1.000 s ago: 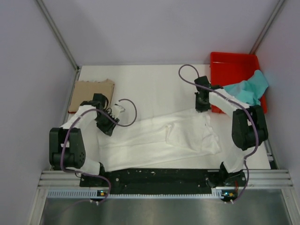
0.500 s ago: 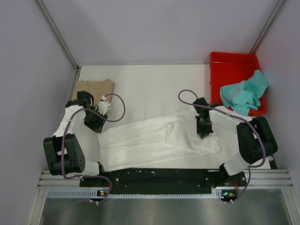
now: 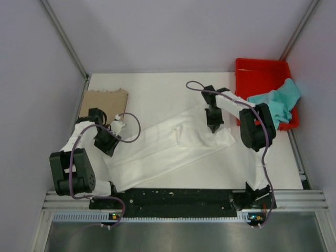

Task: Fold and stack the t-shirts
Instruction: Rotate the tshirt 90 degrees

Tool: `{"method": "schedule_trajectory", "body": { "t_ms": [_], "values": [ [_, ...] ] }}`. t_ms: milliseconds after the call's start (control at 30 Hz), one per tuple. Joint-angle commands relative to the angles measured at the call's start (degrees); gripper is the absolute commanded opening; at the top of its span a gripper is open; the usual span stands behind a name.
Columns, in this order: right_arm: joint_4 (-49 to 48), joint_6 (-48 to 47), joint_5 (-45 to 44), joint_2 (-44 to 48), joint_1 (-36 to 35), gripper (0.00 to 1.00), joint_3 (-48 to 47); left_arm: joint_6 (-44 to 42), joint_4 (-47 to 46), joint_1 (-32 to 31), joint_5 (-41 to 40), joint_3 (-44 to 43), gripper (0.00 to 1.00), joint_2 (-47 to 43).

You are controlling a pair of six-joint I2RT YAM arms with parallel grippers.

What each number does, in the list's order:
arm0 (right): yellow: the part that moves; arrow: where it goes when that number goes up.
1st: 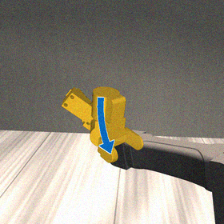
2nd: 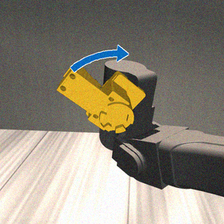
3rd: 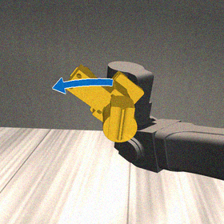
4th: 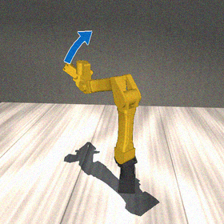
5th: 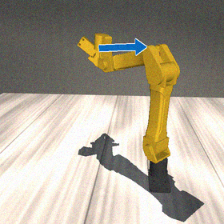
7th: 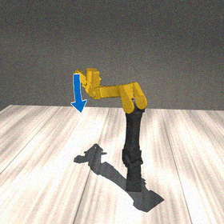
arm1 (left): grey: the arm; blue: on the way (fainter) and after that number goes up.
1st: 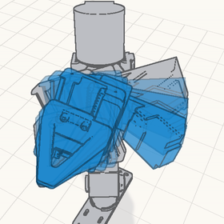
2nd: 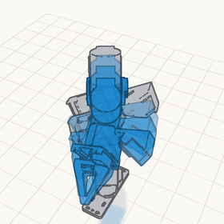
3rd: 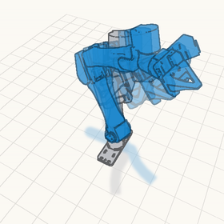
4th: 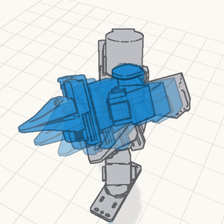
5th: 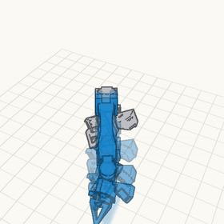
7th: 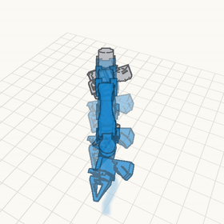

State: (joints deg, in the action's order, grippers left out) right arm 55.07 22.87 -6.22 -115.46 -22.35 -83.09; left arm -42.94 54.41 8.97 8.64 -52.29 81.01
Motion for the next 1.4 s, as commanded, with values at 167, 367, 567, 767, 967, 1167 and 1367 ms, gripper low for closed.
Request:
{"method": "schedule_trajectory", "body": {
  "t_ms": [167,367,567,767,967,1167,1367],
  "values": [
    [3.4,-6.8,-3.4,-32.0,5.0,0.0,-48.5,-0.4,2.2,-0.8,2.1,-3.1,0.5,2.0],
    [-3.9,-5.8,11.2,-30.8,8.1,0.0,-53.6,1.5,3.0,-4.4,4.5,-5.2,0.48,4.7],
    [-10.9,-7.4,12.5,-15.6,8.0,0.01,-37.8,2.7,1.3,-6.2,6.2,-6.3,0.43,8.6],
    [-14.6,-2.0,3.9,-5.1,8.4,0.0,-18.0,2.5,-7.0,-10.8,-1.5,-0.2,0.33,9.9],
    [-14.4,0.9,5.0,-11.2,9.7,0.0,-17.1,1.8,-8.4,-13.6,-5.1,5.8,0.28,11.8],
    [-11.8,6.1,18.5,-24.8,14.3,0.0,-33.2,-2.5,-4.1,-20.7,2.6,11.5,0.28,4.5],
    [-19.8,10.0,31.7,-36.9,15.8,0.0,-57.1,-4.8,4.5,-36.1,21.7,6.0,0.32,-5.9]
  ]
}}
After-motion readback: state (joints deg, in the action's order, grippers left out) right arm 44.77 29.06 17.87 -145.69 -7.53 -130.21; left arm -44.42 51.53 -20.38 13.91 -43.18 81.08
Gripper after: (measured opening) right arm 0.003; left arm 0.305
